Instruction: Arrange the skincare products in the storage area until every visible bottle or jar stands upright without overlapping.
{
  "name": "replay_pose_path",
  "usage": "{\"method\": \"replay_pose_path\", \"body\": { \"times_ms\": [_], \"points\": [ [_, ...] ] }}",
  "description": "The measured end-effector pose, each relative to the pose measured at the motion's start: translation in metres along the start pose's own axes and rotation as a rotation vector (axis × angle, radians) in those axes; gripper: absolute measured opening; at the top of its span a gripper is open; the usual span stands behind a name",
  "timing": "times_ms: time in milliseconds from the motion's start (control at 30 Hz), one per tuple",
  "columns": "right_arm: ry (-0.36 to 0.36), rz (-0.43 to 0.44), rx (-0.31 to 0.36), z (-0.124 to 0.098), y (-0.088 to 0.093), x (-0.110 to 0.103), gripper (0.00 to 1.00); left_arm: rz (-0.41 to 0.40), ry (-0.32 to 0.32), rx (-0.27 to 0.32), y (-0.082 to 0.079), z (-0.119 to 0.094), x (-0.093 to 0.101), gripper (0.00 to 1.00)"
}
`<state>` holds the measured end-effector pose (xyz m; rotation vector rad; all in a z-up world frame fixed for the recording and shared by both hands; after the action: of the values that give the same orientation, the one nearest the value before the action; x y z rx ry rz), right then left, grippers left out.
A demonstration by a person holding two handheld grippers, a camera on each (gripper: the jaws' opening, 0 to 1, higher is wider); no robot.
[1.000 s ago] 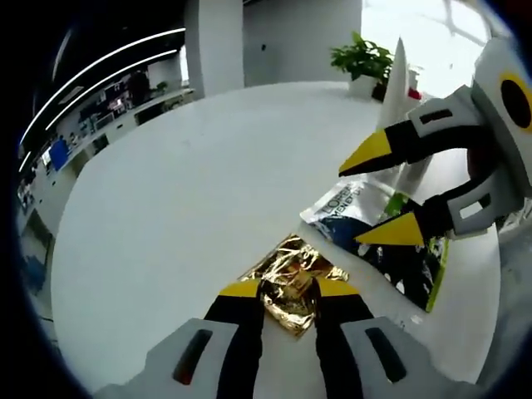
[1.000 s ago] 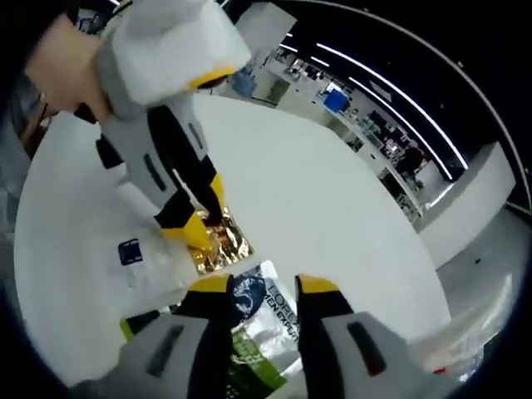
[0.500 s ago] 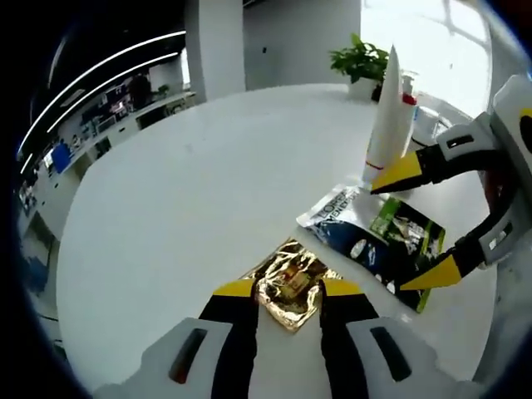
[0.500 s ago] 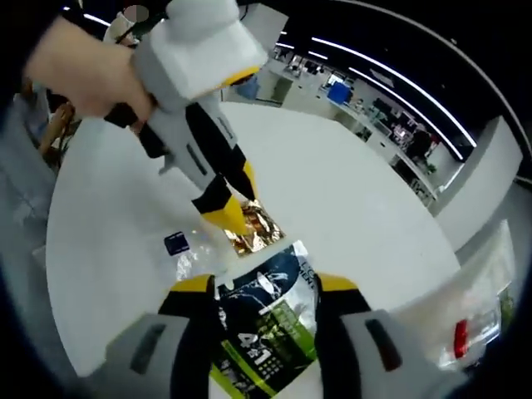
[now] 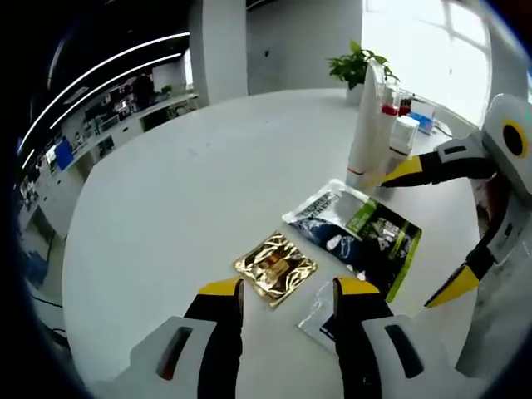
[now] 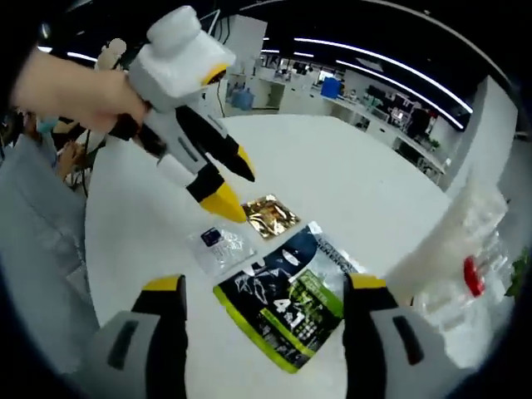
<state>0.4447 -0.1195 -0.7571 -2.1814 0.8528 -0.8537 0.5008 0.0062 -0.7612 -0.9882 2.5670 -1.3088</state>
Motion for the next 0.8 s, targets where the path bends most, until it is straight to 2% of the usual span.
{"method": "replay_pose_path", "body": {
  "times_ms": [133, 433, 533, 800],
  "points": [
    [0.016, 0.124, -0.027, -0.017, 0.011, 0.007, 0.84, -0.039, 0.014, 0.035, 0.000, -0.012, 0.012, 0.46],
    [0.107, 0.305, -0.049, -0.055, 0.033, 0.034, 0.98, -0.092, 0.009, 0.072, 0.011, -0.037, 0.037, 0.56],
    [0.131, 0.338, -0.034, -0.067, 0.034, 0.044, 1.00, -0.117, -0.005, 0.094, 0.013, -0.048, 0.045, 0.59],
    [0.218, 0.407, 0.029, -0.098, 0.030, 0.065, 1.00, -0.147, -0.014, 0.121, 0.022, -0.074, 0.069, 0.77]
  ]
}}
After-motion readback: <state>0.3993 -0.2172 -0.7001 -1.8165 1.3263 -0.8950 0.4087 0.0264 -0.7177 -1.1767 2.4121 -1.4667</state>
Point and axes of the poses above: the point that each gripper's makers call its tool centre point, and the gripper's own axes: z roughly forward along the fingers, x roughly to its right, y roughly out of its underside, the point moved 3 cm from there along -z, roughly backward along the fingers, and after that the axes turned 15 degrees about y, right-handed, at the moved point
